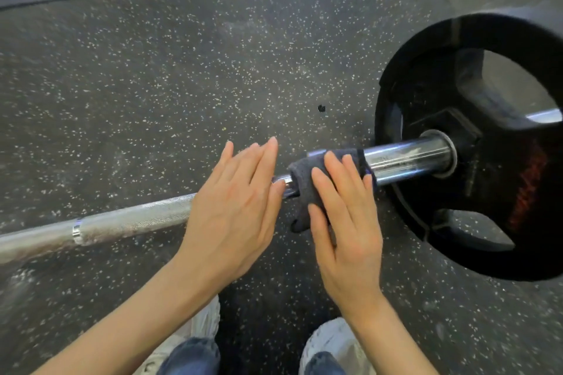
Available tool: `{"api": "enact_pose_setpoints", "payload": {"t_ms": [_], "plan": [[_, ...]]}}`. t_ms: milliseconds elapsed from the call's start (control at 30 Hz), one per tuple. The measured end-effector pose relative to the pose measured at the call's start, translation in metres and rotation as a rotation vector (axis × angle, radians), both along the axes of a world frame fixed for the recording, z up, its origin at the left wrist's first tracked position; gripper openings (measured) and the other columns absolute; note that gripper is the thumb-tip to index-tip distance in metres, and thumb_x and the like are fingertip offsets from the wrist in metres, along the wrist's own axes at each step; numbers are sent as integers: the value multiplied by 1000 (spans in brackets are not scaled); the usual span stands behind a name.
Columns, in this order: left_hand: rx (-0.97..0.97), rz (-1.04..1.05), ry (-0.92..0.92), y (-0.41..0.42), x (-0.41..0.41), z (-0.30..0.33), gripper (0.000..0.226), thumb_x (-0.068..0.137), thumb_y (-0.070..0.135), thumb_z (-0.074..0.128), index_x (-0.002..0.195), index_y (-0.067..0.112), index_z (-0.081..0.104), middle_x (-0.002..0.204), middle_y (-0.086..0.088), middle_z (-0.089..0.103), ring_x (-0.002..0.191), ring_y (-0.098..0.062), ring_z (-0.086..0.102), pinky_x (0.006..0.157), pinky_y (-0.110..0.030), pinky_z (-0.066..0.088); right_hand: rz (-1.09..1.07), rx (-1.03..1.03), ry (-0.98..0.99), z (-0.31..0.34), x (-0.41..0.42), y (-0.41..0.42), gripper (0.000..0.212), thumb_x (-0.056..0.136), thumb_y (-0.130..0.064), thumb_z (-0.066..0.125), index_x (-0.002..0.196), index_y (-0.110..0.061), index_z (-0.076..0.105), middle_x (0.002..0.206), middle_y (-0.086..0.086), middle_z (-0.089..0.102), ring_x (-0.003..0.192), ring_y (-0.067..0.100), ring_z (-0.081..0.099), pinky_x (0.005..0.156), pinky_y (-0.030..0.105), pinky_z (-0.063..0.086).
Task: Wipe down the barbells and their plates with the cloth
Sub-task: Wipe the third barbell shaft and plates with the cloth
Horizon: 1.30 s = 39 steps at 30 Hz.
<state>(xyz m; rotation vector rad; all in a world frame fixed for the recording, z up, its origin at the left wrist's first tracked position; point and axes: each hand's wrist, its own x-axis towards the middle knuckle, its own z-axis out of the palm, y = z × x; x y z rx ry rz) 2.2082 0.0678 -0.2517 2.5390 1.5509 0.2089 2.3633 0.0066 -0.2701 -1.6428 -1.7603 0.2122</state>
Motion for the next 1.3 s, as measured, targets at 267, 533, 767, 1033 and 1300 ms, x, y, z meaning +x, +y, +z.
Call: {"api": "enact_pose_setpoints", "payload": {"t_ms": [267,533,767,1033,1300], "plan": [[-24,27,9,-8,-25,4,55,107,34,27,149,3,42,146,-10,52,137,-28,47,123,-46,21,-56,-99,-31,11,-5,36,35,105,-26,42,134,-18,61,142,-1,58,137,17,49,124,41,18],[35,4,26,-7,-33,-5,53,106,35,32,147,5,47,144,-8,56,134,-26,52,121,-42,26,-44,-190,-133,30,-4,74,32,98,-30,43,103,-22,74,101,-9,71,91,15,62,86,28,35],[49,-11,-45,-7,-34,-9,51,106,34,32,143,7,53,136,-6,62,132,-25,54,119,-42,30,25,-80,-122,2,2,-2,42,107,-19,43,148,-14,40,157,6,36,151,26,28,125,46,14],[10,-26,-108,-6,-37,-8,49,106,32,33,143,5,53,133,-8,64,131,-26,55,118,-43,31,-12,-288,-240,38,-6,41,38,106,-24,41,137,-14,59,143,-1,54,136,15,46,124,40,19],[42,-52,-132,-5,-38,-13,46,106,30,35,142,7,54,136,-5,62,132,-26,55,119,-42,29,-19,-580,-619,59,-29,89,36,102,-30,37,94,-15,69,95,1,66,89,25,58,86,38,44]]}}
